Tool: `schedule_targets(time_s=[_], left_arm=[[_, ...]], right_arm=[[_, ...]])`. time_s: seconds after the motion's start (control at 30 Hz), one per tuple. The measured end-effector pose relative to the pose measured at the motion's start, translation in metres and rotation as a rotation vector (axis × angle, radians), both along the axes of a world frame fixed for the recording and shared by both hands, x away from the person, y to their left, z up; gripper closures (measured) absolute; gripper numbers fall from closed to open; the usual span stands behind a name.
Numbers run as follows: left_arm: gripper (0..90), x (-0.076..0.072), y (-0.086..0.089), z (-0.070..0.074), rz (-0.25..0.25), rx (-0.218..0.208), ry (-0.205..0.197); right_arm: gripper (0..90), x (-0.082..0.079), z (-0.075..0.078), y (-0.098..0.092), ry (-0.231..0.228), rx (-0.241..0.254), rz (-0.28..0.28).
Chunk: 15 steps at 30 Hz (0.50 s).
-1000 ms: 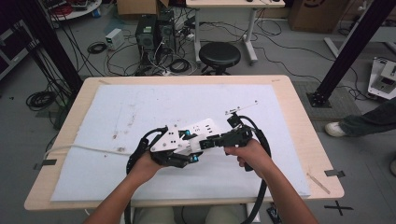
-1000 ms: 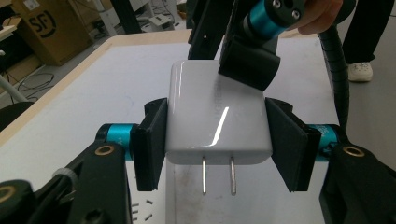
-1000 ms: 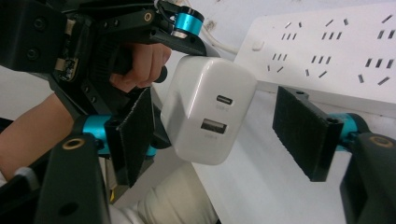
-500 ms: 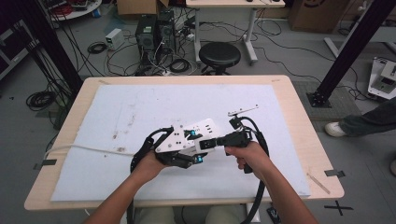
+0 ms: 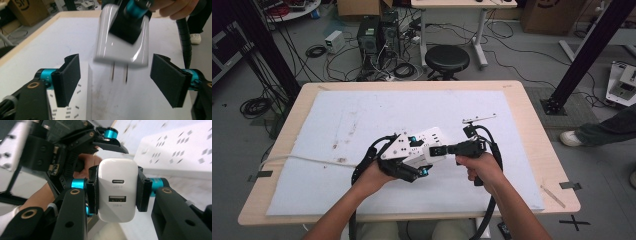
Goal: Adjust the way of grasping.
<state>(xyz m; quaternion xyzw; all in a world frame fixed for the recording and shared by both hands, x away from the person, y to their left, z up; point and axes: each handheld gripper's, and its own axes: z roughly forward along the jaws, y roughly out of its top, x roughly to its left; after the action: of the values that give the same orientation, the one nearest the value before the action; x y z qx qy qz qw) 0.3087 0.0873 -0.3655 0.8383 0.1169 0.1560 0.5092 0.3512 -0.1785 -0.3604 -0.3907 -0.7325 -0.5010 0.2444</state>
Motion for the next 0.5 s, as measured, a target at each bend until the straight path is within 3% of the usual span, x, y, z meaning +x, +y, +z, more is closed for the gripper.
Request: schedule_targets(time_s=[0.17,0.27,0.5], left_arm=[[20.2,0.002,0.016,-0.005,0.06,-0.016,0.038],[20.2,0.002,0.025,-0.006,0.093,-0.049,0.055],[20.2,0.002,0.047,-0.008,0.184,-0.097,0.086]], right_arm=[[63.4,-0.004,0.004,-0.014,-0.075,-0.038,-0.062],[63.4,-0.005,0.005,-0.022,-0.116,-0.049,-0.098],[63.4,-0.01,0.005,-0.044,-0.171,-0.074,-0.168]])
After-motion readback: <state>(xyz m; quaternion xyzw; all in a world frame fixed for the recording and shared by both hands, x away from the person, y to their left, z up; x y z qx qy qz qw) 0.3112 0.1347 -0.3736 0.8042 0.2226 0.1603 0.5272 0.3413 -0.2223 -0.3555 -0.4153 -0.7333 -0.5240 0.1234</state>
